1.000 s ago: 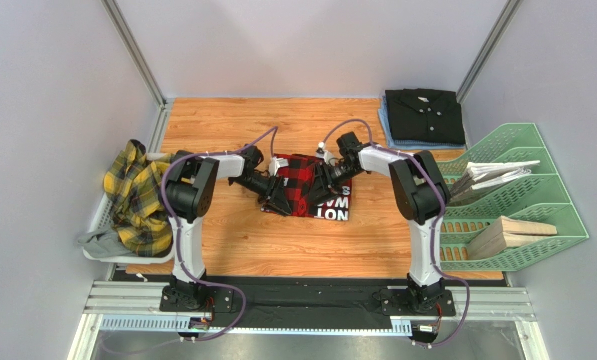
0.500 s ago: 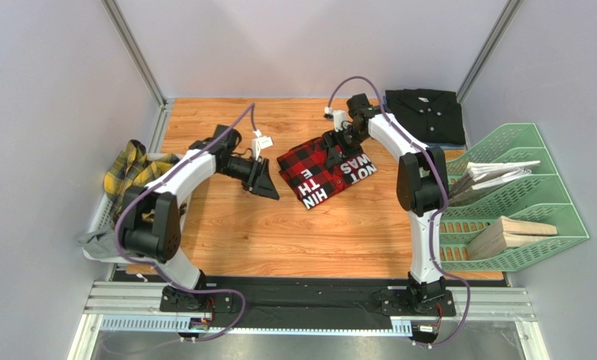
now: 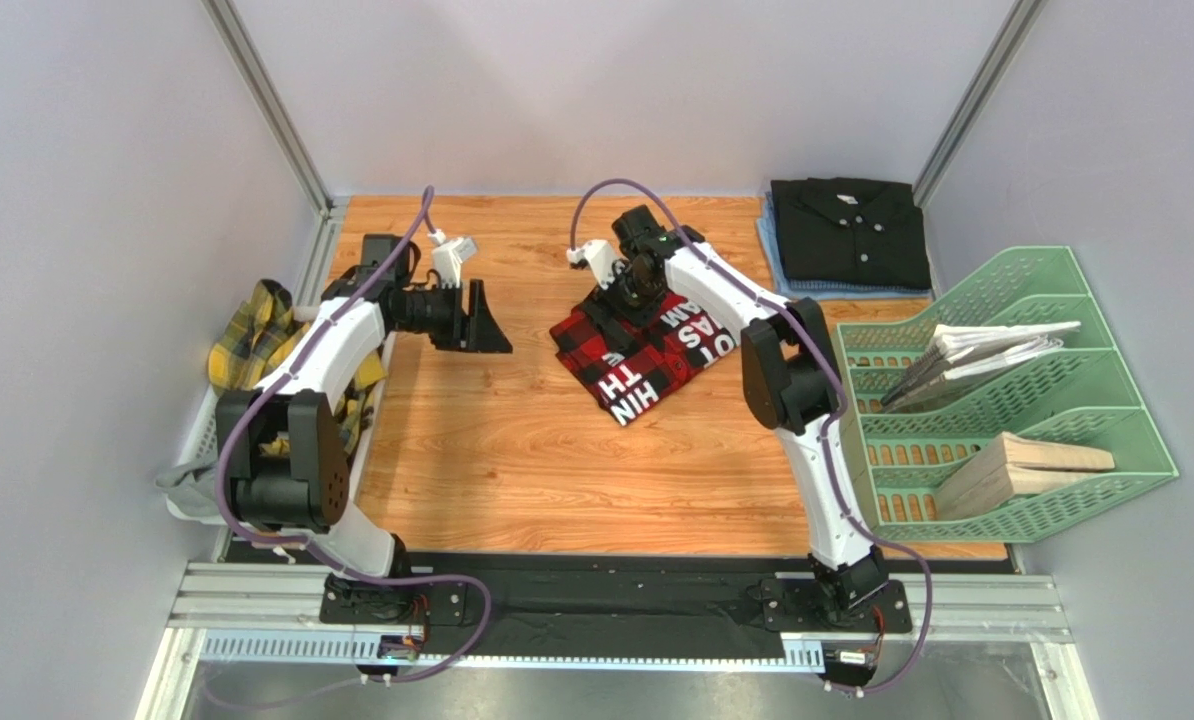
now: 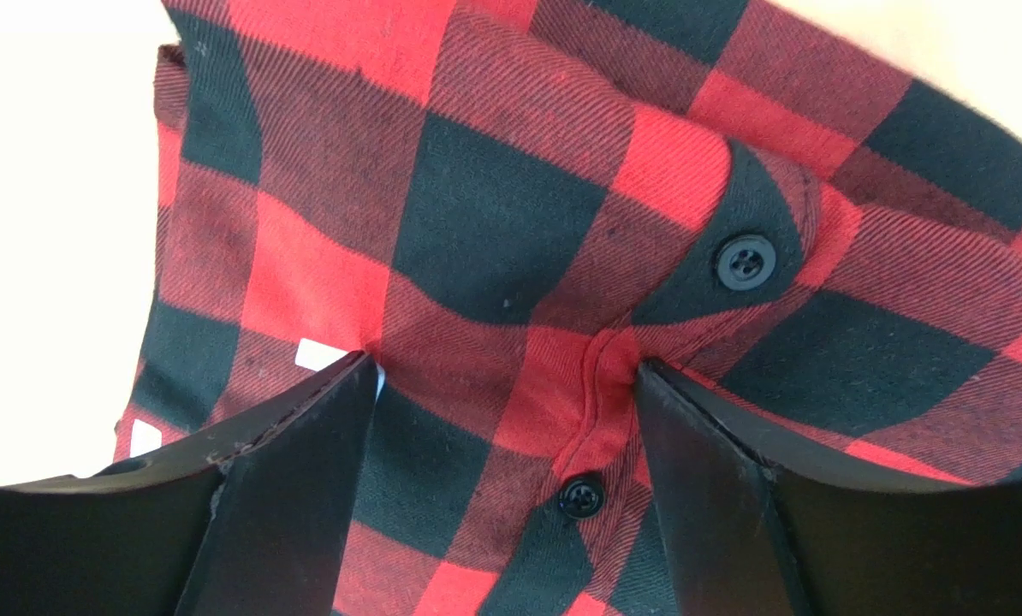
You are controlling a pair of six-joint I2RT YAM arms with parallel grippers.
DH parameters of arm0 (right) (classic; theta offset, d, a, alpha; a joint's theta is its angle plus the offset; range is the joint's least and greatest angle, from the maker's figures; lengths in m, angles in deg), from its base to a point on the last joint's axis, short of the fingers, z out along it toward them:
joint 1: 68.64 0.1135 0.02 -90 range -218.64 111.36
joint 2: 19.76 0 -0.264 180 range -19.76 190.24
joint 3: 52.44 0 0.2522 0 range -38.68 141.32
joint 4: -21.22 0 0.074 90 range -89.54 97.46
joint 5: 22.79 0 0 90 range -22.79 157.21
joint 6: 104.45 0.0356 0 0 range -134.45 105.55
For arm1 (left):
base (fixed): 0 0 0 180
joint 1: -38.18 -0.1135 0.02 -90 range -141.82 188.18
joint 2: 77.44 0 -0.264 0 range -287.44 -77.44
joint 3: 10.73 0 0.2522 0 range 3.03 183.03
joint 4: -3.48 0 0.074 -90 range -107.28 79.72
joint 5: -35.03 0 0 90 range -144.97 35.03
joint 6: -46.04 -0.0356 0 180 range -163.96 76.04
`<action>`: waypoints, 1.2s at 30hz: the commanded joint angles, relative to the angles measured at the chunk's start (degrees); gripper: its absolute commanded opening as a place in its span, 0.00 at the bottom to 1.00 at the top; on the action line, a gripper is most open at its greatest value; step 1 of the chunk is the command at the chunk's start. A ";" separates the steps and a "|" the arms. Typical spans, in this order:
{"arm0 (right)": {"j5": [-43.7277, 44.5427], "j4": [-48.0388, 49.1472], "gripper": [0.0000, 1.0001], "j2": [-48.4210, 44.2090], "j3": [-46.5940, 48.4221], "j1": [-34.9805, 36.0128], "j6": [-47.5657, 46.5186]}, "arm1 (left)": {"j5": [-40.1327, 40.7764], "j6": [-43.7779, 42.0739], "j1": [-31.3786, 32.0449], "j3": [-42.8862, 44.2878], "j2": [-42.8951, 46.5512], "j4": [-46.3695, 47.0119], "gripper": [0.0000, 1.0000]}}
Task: Fold and stack the long sleeve shirts
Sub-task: Fold the shirt
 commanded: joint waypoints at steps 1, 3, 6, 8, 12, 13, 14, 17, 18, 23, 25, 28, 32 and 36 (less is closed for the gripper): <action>-16.96 -9.48 0.77 -5.49 -11.92 3.04 -21.83 | 1.43 3.77 -1.93 -1.30 -0.38 2.55 0.62; -21.56 -13.87 0.76 -10.83 -16.17 3.13 -30.22 | 0.03 4.55 -1.76 -2.88 -1.25 3.34 0.62; -24.04 -13.46 0.76 -16.04 -21.89 2.61 -38.96 | -0.24 4.30 0.69 -3.85 -4.23 3.61 0.62; -24.57 -11.78 0.77 -19.74 -22.08 1.91 -35.04 | -0.85 5.17 2.28 -4.12 -6.00 4.83 0.63; -20.47 -10.20 0.77 -23.87 -23.83 0.06 -24.22 | -4.96 12.88 6.32 -5.61 -11.96 12.10 0.73; -18.61 -9.85 0.77 -25.35 -24.97 0.06 -21.68 | -5.51 14.39 6.85 -6.13 -12.76 13.61 0.73; -17.12 -9.06 0.76 -25.98 -26.11 0.14 -17.82 | -5.86 16.93 7.47 -7.36 -13.29 15.54 0.73; -13.07 -6.43 0.75 -28.70 -32.34 0.15 -12.79 | -5.08 17.05 10.63 -7.38 -15.40 20.74 0.74; -11.49 -5.55 0.75 -29.32 -34.97 0.06 -10.08 | -3.94 16.86 12.12 -6.94 -16.71 21.01 0.74; -7.70 -0.63 0.74 -26.97 -39.39 0.06 -5.66 | 0.02 21.51 14.23 -6.14 -23.30 24.52 0.73; -5.68 -0.27 0.73 -25.03 -39.48 0.06 -4.87 | -0.58 22.40 14.50 -5.62 -25.24 25.40 0.71; -4.79 0.17 0.72 -22.38 -39.04 -0.12 -4.16 | 0.02 23.37 15.47 -5.88 -27.10 25.93 0.68; -4.97 0.70 0.71 -21.68 -39.13 -0.47 -3.37 | -0.15 24.77 16.08 -4.91 -29.73 26.02 0.63; -5.15 0.61 0.71 -21.68 -38.95 -0.56 -3.02 | -0.85 25.21 17.40 -3.24 -31.84 25.76 0.60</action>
